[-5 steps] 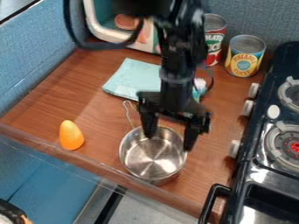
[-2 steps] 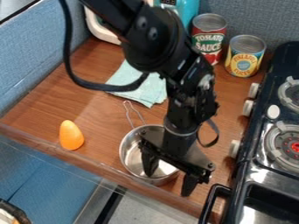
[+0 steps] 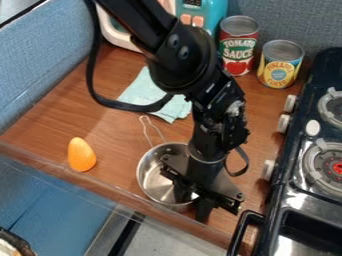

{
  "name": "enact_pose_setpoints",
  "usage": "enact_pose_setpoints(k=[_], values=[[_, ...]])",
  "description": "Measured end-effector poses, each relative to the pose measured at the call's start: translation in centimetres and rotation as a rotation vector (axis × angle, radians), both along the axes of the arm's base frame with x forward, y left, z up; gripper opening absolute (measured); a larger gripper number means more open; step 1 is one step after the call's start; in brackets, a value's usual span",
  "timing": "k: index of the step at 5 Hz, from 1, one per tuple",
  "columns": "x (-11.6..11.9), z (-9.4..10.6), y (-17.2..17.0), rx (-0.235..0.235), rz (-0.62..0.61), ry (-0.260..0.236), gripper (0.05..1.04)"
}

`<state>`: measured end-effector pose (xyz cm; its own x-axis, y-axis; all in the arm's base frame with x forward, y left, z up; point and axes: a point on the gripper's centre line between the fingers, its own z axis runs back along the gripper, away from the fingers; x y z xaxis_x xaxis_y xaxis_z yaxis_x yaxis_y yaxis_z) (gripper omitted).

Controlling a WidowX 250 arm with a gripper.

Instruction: Pick up the silver pot and put in on the blue cloth

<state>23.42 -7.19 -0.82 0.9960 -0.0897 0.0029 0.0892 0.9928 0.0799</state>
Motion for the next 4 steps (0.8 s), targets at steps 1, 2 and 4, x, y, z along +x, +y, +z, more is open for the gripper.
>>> enact_pose_setpoints(k=[1,2,4], values=[[0.9,0.0,0.5,-0.001,0.010,-0.008,0.164],[1.1,0.3,0.9,-0.010,0.011,0.015,0.081],[4.7,5.1,1.3,-0.099,-0.002,-0.031,0.078]])
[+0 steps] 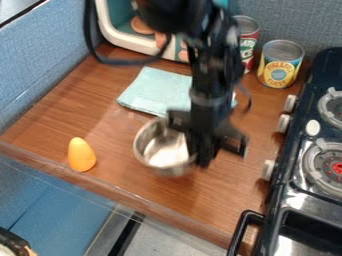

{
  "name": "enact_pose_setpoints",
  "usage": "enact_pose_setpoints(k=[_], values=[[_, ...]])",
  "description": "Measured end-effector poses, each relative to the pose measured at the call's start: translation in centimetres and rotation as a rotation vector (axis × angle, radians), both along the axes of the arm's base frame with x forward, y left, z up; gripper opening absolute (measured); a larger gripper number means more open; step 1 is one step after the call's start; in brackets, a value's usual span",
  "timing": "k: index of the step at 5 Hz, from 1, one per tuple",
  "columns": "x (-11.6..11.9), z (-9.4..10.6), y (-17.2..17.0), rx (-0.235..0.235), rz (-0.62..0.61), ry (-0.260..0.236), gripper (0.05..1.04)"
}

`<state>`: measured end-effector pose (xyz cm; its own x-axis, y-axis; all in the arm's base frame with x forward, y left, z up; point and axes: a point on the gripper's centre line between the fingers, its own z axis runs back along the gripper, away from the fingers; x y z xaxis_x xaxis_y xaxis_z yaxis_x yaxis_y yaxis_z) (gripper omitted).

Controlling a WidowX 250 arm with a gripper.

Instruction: Pick up the silver pot and put in on the blue cloth

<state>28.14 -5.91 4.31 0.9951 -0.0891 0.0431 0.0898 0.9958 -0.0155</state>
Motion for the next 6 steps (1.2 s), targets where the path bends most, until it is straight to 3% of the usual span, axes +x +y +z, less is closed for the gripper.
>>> enact_pose_setpoints(k=[1,2,4,6], values=[[3.9,3.4,1.9,-0.014,0.029,-0.049,0.078],[7.0,2.7,3.7,0.006,0.083,-0.035,0.076],[12.5,-2.2,5.9,0.110,0.152,0.035,0.074],[13.0,-2.8,7.2,0.162,0.176,0.045,0.100]])
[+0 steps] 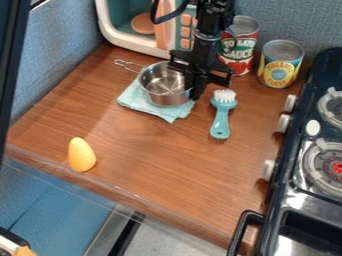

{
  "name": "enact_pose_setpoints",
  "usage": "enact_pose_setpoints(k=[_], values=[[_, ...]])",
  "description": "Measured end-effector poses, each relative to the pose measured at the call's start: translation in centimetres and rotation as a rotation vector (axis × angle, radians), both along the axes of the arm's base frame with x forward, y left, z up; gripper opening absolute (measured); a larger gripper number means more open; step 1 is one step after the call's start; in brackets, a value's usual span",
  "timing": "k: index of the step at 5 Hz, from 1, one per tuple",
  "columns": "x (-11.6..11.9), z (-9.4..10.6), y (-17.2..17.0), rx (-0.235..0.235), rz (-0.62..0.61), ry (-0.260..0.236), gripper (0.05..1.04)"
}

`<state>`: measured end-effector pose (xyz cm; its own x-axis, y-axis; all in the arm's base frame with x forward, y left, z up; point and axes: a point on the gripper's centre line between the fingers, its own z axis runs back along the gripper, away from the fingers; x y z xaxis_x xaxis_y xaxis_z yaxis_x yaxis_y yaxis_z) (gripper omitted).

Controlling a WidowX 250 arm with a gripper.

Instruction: Pick up the silver pot and put in on the blue cloth

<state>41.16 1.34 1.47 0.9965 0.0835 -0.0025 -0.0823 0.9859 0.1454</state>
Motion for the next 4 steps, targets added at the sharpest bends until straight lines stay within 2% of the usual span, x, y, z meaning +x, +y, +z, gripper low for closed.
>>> enact_pose_setpoints(k=[1,2,3,4], values=[[-0.3,-0.2,0.3,-0.005,0.038,0.006,0.267],[-0.6,0.2,0.5,-0.049,0.084,0.002,0.541],[-0.2,3.7,1.2,-0.098,0.115,-0.078,0.833],[-0.9,6.1,1.9,-0.174,0.141,-0.134,1.008]])
